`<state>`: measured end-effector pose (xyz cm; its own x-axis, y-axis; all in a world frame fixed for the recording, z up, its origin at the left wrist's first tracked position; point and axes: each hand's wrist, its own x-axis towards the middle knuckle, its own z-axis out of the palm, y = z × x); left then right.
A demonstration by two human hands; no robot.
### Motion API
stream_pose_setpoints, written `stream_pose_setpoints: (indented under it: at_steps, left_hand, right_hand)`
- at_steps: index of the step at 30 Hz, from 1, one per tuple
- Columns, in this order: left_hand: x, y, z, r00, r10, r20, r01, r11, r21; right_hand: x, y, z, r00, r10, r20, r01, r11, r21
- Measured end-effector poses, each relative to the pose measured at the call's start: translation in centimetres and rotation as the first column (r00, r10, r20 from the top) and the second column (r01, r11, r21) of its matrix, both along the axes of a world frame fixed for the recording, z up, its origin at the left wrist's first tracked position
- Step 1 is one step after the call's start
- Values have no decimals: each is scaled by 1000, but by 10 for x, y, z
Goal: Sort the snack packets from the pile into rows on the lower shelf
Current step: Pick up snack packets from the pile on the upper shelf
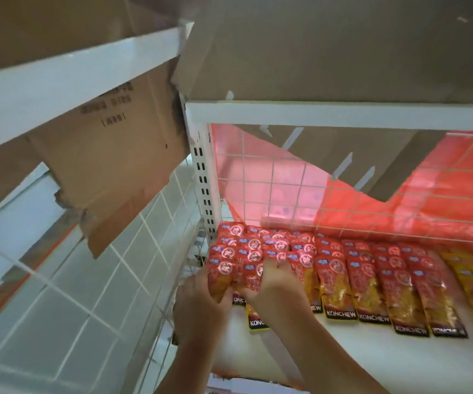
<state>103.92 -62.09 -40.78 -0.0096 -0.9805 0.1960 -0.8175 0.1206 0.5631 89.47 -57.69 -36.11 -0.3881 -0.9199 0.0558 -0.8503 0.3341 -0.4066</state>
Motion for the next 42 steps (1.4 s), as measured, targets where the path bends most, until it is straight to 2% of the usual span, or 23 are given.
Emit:
stream_pose_setpoints:
  at_steps: [3,7,12,21,26,31,36,38,42]
  left_hand:
    - [0,-1,-1,1000,-2,6,2,1000,20]
    - [-1,0,-4,999,7,-53,-7,1000,5]
    - [-1,-2,-10,996,9,-88,-8,1000,8]
    - [-3,-5,-14,996,18,-89,-16,1000,24]
    - [-3,-7,-19,999,5,-53,-6,1000,-16]
    - [-4,-4,-15,997,12,-78,-13,1000,-11]
    - [-8,1,11,987,55,-150,-51,998,29]
    - [-10,2,25,989,37,-145,-36,999,7]
    - [-20,7,54,980,-46,-195,40,999,-37]
  right_hand:
    - [11,-4,5,999,-26,-27,28,997,66]
    - [20,-15,12,995,-90,45,83,988,129]
    - [29,-24,12,993,-110,30,102,975,196]
    - [24,-34,12,981,-149,123,104,944,314]
    - [17,-39,6,967,-190,168,127,935,330]
    - [14,-36,-3,974,-161,160,116,958,264]
    - [6,-25,2,990,-108,91,99,990,97]
    - [-1,-18,8,996,-71,61,69,997,31]
    - [-19,-3,34,991,-88,103,86,996,19]
